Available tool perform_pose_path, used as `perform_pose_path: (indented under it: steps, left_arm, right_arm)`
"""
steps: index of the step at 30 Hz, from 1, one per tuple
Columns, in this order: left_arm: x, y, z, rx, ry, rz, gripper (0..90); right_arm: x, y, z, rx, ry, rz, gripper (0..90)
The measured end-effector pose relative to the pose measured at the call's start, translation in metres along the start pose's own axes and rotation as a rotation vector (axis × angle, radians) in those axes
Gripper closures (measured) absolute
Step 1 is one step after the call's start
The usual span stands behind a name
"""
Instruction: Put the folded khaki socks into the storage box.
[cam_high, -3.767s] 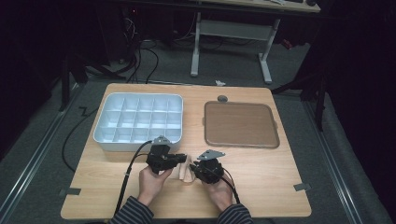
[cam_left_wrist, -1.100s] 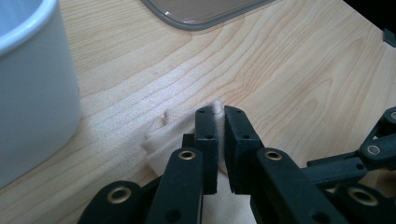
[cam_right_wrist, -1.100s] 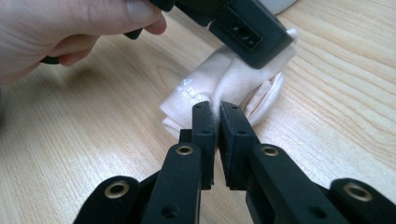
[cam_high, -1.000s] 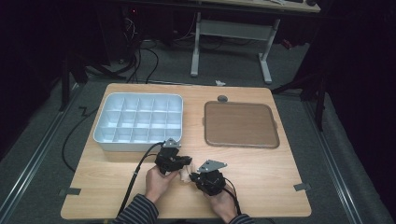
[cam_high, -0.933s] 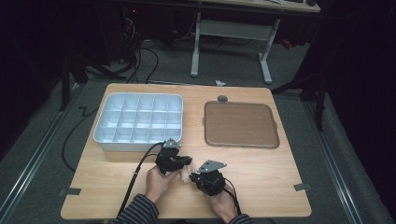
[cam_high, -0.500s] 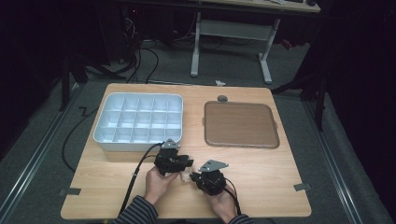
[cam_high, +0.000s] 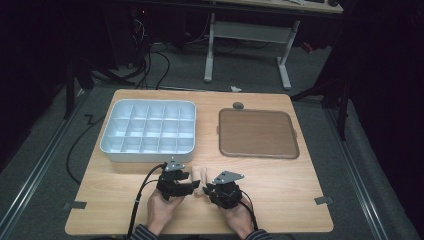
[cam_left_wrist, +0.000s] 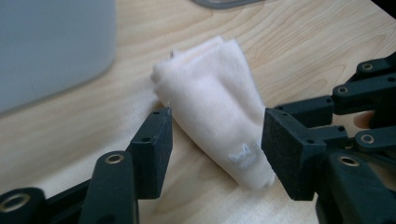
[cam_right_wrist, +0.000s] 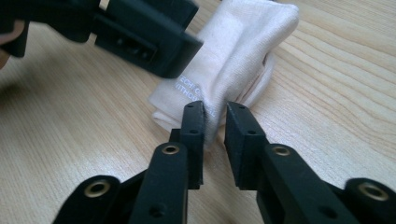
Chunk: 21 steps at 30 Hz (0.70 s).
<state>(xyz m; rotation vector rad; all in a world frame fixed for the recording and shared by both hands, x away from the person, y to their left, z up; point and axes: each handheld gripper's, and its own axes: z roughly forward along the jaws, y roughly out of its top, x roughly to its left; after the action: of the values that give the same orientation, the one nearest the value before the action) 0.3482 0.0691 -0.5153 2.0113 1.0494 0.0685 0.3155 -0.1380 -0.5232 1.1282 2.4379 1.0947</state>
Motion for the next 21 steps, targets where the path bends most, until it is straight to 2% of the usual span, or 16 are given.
perform_pose_path:
  steps: [6,11,21]
  left_arm:
    - [0.0,-0.002,0.006,0.015,0.013,-0.013,44.4]
    - [0.003,-0.001,0.011,0.044,0.001,-0.03,47.2]
    - [0.011,0.0,0.009,0.042,0.017,-0.031,46.9]
  right_arm:
    - [-0.001,-0.002,0.0,0.006,-0.011,-0.016,76.1]
    - [-0.001,-0.003,0.002,0.017,-0.004,-0.022,84.4]
    - [0.002,0.001,0.007,0.024,0.004,-0.012,85.3]
